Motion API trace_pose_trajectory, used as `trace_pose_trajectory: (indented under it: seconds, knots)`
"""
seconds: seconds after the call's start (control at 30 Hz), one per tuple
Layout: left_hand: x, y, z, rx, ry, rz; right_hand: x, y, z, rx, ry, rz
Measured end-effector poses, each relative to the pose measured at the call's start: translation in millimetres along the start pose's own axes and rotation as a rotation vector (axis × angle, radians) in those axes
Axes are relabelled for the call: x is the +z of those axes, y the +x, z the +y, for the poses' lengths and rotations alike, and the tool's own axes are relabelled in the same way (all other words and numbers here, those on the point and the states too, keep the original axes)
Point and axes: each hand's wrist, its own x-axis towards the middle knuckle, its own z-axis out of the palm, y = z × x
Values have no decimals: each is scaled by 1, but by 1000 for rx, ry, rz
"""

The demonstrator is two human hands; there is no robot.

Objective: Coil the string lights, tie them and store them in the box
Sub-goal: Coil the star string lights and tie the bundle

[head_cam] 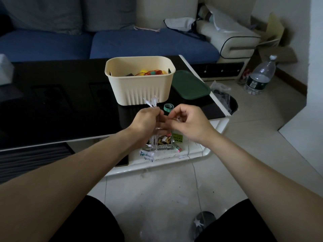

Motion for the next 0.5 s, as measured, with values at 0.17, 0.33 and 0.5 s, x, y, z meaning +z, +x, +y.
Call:
trace_pose_trajectory:
  seconds: [0.17,0.33,0.5]
  knots:
    - [-1,0,-7,31,242,11,3,0,0,-10,-14,-113]
    - [-4,1,-5,-41,233,30,1,1,6,21,-63,-133]
    - [-6,1,-1,-24,188,45,1,-2,12,322,-24,-256]
